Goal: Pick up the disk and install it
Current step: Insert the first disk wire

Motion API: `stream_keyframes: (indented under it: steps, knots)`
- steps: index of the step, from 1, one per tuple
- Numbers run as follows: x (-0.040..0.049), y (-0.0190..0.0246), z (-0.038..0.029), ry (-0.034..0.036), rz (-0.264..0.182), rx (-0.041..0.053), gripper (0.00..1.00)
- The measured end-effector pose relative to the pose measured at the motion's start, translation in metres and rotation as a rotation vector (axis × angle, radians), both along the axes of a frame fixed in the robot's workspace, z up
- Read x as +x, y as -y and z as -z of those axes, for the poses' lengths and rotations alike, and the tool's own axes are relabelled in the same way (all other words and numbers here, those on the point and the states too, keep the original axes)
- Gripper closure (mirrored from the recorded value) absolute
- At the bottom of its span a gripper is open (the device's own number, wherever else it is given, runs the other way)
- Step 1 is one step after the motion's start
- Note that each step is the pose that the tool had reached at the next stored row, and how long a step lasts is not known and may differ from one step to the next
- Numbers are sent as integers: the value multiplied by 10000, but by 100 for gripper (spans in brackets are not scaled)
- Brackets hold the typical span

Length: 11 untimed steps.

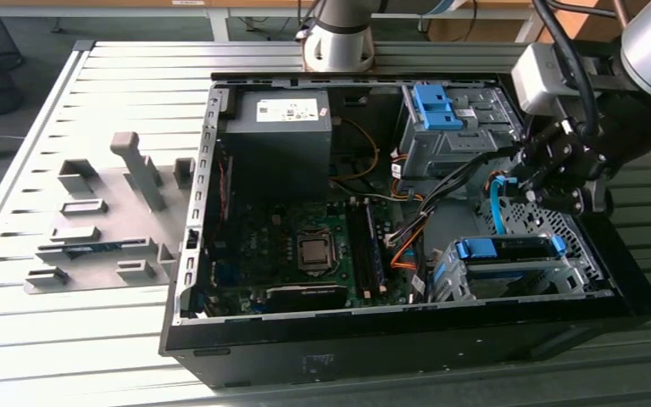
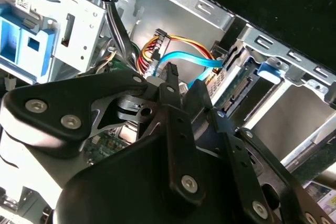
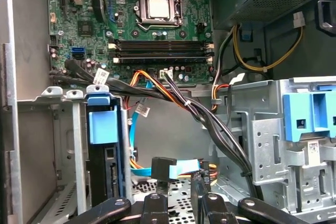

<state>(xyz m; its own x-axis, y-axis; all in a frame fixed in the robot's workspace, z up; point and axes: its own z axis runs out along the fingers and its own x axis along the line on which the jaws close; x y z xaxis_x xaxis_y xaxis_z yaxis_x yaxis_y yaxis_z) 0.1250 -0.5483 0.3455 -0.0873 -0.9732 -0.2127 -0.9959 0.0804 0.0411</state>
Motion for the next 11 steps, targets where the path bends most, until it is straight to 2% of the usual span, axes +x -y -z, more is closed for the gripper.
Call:
stream_keyframes:
  steps: [11]
  knots:
    - [0,-79,0,0,0,15,69]
